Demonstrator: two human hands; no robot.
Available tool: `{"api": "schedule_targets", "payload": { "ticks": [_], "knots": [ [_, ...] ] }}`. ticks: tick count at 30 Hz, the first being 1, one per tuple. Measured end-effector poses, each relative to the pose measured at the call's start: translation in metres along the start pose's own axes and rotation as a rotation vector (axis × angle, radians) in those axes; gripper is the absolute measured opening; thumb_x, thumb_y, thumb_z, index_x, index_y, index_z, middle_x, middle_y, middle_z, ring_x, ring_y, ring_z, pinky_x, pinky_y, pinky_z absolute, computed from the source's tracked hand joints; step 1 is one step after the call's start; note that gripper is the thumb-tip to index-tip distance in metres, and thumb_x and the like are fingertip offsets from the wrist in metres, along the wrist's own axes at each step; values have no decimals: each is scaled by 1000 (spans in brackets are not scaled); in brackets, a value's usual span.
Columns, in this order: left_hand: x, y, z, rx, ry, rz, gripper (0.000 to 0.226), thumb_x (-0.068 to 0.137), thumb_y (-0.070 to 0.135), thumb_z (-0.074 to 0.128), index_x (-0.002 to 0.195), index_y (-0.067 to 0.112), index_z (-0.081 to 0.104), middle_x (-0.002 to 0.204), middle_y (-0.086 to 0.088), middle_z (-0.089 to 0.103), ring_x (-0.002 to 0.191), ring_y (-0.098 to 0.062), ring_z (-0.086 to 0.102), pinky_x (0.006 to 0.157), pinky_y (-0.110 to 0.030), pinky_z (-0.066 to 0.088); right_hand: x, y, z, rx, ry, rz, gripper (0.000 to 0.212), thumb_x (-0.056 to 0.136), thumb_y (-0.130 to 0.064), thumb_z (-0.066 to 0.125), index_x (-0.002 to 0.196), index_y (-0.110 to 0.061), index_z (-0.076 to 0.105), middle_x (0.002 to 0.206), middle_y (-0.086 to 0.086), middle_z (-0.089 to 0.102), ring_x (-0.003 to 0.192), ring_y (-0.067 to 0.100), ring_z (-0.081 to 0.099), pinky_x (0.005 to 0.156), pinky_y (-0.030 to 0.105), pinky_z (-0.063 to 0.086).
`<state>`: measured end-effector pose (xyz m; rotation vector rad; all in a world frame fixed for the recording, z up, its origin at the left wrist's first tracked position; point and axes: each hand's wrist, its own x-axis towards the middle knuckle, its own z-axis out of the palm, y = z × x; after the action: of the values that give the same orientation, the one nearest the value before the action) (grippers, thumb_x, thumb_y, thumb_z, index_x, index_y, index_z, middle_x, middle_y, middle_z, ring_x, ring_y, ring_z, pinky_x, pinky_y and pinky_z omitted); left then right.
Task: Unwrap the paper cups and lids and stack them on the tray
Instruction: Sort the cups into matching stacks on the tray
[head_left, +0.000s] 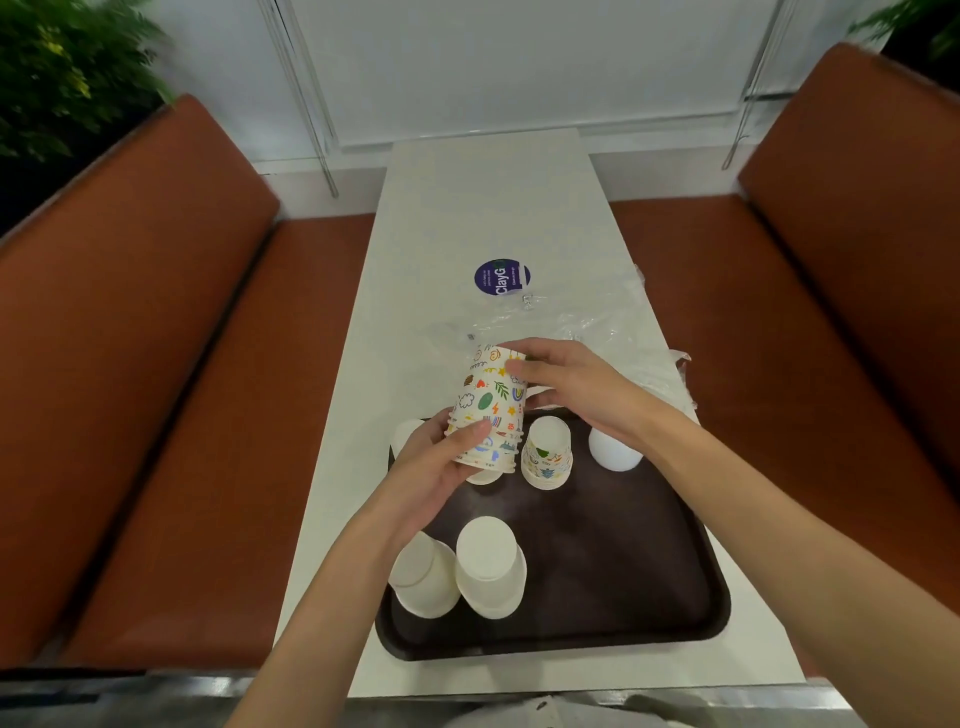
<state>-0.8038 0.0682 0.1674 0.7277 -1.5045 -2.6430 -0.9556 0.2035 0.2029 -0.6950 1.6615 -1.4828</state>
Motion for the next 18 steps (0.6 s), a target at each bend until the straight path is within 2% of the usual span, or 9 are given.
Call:
{"api": "schedule_targets", "payload": {
  "ticks": [3,6,9,14,16,18],
  "knots": [
    [2,0,3,10,-23,-16,40,82,18,67,121,11,60,116,-9,73,106,-23,71,78,-28,59,5,-4,3,-209,131,-12,37,93,-33,65,126,-18,61,106,4,72,91,13,68,71,28,57],
    [4,2,7,37,-27,-15,45,81,19,68,124,9,58,119,-10,72,108,-23,70,80,-28,58,7,-7,3,-284,186,-40,31,92,-37,65,113,-15,68,100,4,73,81,10,66,60,24,52],
    [6,5,7,57,-34,-21,50,79,18,68,126,6,57,120,-12,71,106,-22,71,78,-27,58,4,-7,-4,-194,243,-22,29,94,-34,63,109,-10,69,99,8,73,79,11,66,60,25,54],
    [3,12,-8,119,-49,-53,41,79,14,67,119,8,60,108,-6,76,98,-17,73,74,-25,58,3,-17,-30,-11,328,69,25,97,-31,59,107,-9,65,103,15,72,76,20,69,59,33,57],
    [2,21,-19,132,-14,-22,43,80,11,71,120,6,60,111,-8,75,99,-19,73,80,-28,60,4,-15,-43,-129,429,68,23,97,-33,58,108,-14,62,103,11,71,75,17,69,57,29,57],
    [1,28,-29,150,36,6,47,79,13,75,123,7,59,119,-11,72,106,-21,71,91,-34,58,6,-4,-51,-352,507,52,28,94,-38,61,113,-18,59,101,2,67,77,11,66,52,22,52]
  ]
}}
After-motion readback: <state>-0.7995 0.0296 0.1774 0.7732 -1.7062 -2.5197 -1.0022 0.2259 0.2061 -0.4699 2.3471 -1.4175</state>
